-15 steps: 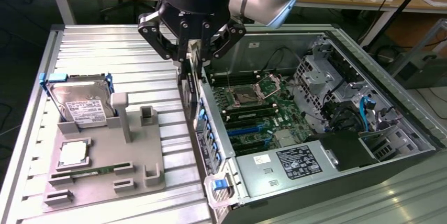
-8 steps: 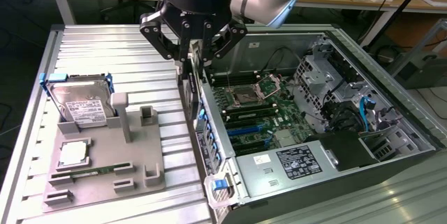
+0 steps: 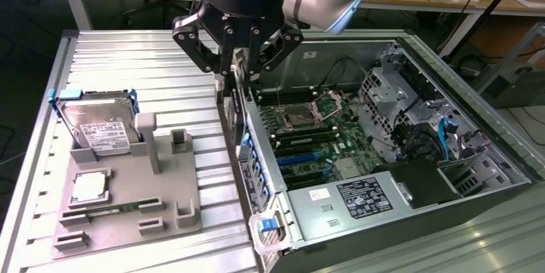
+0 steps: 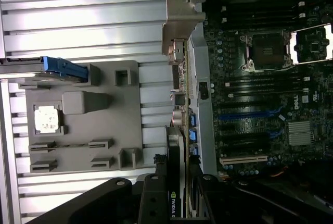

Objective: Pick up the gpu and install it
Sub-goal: 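Pick up the gpu and move the gpu toward the slot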

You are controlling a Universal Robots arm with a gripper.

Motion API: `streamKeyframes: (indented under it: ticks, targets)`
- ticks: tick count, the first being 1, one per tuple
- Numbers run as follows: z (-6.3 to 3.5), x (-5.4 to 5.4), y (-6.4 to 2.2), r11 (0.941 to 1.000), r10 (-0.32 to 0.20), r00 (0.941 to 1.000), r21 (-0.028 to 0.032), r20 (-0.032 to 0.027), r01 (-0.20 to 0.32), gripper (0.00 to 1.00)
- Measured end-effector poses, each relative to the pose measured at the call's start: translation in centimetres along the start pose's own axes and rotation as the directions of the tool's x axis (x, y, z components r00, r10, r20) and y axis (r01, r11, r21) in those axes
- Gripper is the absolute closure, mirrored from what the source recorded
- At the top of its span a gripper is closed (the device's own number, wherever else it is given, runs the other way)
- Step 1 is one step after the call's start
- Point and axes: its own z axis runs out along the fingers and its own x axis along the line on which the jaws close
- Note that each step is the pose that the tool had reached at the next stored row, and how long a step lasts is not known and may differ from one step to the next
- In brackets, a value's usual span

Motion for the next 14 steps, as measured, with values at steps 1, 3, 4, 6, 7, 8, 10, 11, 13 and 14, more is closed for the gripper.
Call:
streamKeyframes:
  ticks: [1,3,4,6,7,8,10,11,13,14]
  targets:
    - [0.00,-0.02,0.00,1.0000,0.000,1.0000,0.0000,-0.0001,0.000,0.73]
    - [0.00,-0.06,0.01,1.0000,0.000,1.0000,0.0000,0.0000,0.000,0.73]
    - [0.00,-0.10,0.01,1.0000,0.000,1.0000,0.0000,0.0000,0.000,0.73]
    - [0.00,-0.15,0.01,1.0000,0.000,1.0000,0.0000,0.0000,0.000,0.73]
    - [0.00,-0.17,0.01,1.0000,0.000,1.0000,0.0000,0.0000,0.000,0.73]
    - [0.00,-0.19,0.02,1.0000,0.000,1.0000,0.0000,0.0000,0.000,0.73]
    - [0.00,-0.22,0.02,1.0000,0.000,1.0000,0.0001,-0.0001,0.000,0.73]
    - [0.00,-0.24,0.02,1.0000,0.000,1.0000,0.0000,0.0000,0.000,0.73]
    - [0.00,-0.27,0.02,1.0000,0.000,1.0000,0.0001,-0.0001,0.000,0.73]
    - [0.00,-0.29,0.02,1.0000,0.000,1.0000,0.0000,0.0000,0.000,0.73]
